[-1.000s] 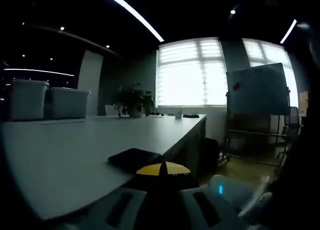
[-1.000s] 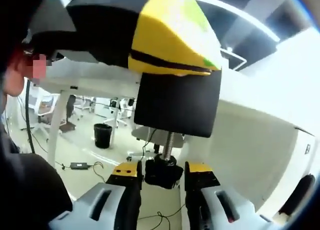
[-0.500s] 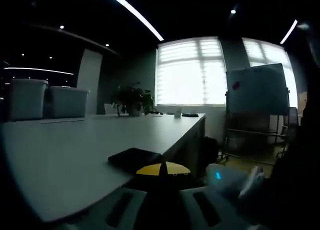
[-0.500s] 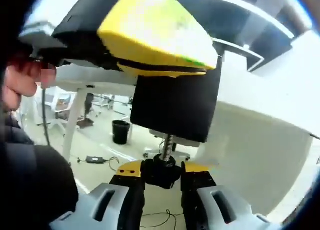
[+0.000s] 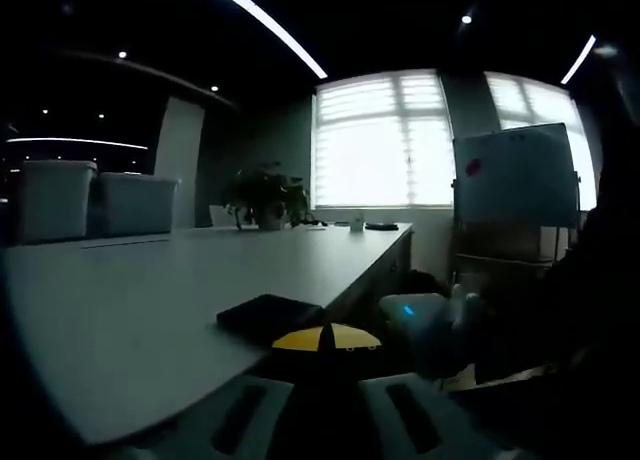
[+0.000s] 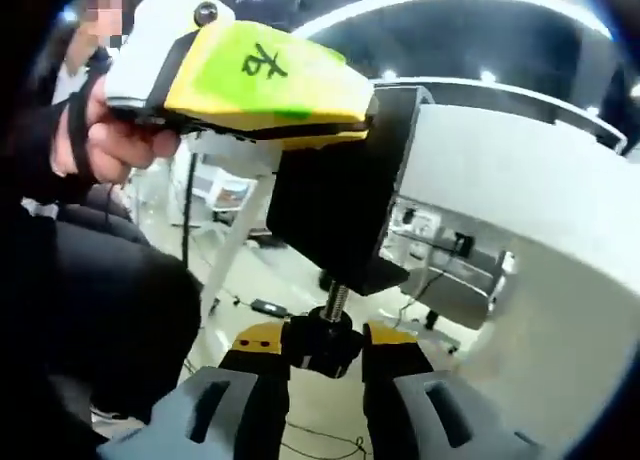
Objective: Clamp the fixed fixture on the desktop, loosen the retaining clip, secure it to the edge of the desk, and tighten the retaining clip.
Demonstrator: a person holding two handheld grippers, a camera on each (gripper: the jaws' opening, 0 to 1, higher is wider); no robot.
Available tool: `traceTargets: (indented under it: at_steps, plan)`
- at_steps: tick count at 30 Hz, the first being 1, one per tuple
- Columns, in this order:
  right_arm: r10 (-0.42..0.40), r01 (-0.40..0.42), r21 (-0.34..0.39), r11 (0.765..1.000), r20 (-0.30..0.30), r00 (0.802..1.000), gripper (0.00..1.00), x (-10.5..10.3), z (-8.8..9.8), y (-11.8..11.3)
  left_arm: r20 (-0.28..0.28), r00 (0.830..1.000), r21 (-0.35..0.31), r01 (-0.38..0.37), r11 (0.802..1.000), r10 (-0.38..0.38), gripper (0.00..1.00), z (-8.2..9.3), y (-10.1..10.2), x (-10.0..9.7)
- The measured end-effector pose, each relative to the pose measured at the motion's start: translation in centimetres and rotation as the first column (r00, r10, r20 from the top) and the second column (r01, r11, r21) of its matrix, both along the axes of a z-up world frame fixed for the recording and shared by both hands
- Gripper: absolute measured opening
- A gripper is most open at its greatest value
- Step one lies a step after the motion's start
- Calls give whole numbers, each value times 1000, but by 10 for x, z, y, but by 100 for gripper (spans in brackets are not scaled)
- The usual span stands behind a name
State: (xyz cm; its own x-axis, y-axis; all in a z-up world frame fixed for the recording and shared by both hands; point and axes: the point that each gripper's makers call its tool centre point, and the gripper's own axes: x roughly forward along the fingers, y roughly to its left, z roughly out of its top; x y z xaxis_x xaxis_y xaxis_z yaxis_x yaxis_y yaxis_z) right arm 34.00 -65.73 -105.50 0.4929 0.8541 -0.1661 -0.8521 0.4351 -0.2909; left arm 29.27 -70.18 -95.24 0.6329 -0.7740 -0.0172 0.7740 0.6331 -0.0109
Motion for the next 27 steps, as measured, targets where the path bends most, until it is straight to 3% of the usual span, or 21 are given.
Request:
traceTargets:
  at_steps: [8, 10, 13, 16, 19, 21, 24, 27]
  plan:
    - [92, -93, -35, 995, -22, 995, 26, -3, -1, 4, 2, 1000, 3, 5, 1000, -5, 1, 0, 0, 0]
    - [75, -78, -41, 996, -61, 995, 26, -1, -6, 1, 1, 1000, 0, 7, 1000, -7, 1, 0, 0, 0]
    - [50, -53, -90, 995, -30, 998, 25, -1, -14, 0, 3, 1000, -2, 7, 1000, -7, 1, 0, 0, 0]
    - [-45, 46, -124, 991, 7, 999, 23, 9, -20, -10, 6, 1000, -1, 8, 1000, -8, 1, 0, 0, 0]
    - [-144, 144, -27, 989, -36, 989, 29, 11, -10, -17, 5, 1000, -1, 11, 1000, -11, 1, 0, 0, 0]
    - [-196, 196, -46, 980, 11, 981, 35, 11, -8, -22, 4, 1000, -3, 14, 1000, -14, 1, 0, 1, 0]
    - [-285, 286, -23, 958, 14, 958, 34, 5, -7, -27, 0, 1000, -9, 18, 1000, -18, 1, 0, 1, 0]
    - [-384, 385, 28, 923, -18, 923, 34, 3, -5, -33, -2, 1000, -15, 19, 1000, -19, 1, 0, 1, -1]
